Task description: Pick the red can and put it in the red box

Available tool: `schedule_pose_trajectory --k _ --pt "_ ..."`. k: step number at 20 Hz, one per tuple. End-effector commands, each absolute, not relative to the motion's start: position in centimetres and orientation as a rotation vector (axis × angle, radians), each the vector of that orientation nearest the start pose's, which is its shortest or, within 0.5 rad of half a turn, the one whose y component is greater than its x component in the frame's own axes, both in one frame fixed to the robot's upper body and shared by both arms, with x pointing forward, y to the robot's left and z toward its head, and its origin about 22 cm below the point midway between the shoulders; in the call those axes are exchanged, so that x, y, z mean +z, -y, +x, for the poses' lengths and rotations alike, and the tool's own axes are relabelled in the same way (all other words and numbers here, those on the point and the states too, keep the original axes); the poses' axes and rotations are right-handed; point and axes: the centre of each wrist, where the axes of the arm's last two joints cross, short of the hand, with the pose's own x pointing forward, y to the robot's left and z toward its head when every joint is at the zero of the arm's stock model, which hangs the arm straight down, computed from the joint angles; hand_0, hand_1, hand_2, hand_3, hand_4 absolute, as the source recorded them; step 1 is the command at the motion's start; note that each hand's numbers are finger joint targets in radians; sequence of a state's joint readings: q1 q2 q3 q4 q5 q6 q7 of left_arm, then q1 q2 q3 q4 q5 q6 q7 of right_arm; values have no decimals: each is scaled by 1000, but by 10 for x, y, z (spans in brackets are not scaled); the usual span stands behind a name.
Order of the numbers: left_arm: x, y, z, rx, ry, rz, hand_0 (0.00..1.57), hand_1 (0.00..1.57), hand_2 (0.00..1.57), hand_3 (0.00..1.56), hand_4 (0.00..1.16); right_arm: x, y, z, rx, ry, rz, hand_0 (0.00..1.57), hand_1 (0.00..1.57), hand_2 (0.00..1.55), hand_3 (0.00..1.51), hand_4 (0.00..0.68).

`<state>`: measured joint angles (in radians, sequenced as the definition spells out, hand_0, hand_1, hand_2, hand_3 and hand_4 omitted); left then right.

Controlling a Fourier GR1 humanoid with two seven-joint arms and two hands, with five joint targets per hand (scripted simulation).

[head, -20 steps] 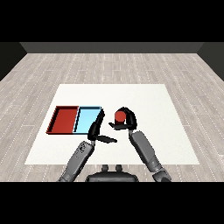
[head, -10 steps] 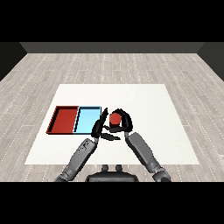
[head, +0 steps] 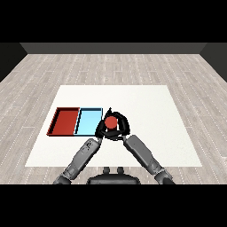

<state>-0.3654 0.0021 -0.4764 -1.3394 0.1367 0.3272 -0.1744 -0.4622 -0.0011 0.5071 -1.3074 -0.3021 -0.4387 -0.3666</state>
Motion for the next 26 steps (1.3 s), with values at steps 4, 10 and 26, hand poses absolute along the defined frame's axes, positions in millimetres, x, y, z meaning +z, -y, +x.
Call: schedule_pose_trajectory --k 4,10,26 --pt "15 -67 305 -271 1796 -218 0 0 0 0 0 56 51 292 61 1962 333 1459 1459 1445 1395 588" --pt "24 -61 277 -228 1815 -114 0 0 0 0 429 68 56 285 79 1978 363 1486 1486 1461 1406 504" --pt "34 -52 274 -176 1787 -54 1571 1571 1495 1340 857 52 58 288 57 2005 389 1518 1518 1450 1391 541"
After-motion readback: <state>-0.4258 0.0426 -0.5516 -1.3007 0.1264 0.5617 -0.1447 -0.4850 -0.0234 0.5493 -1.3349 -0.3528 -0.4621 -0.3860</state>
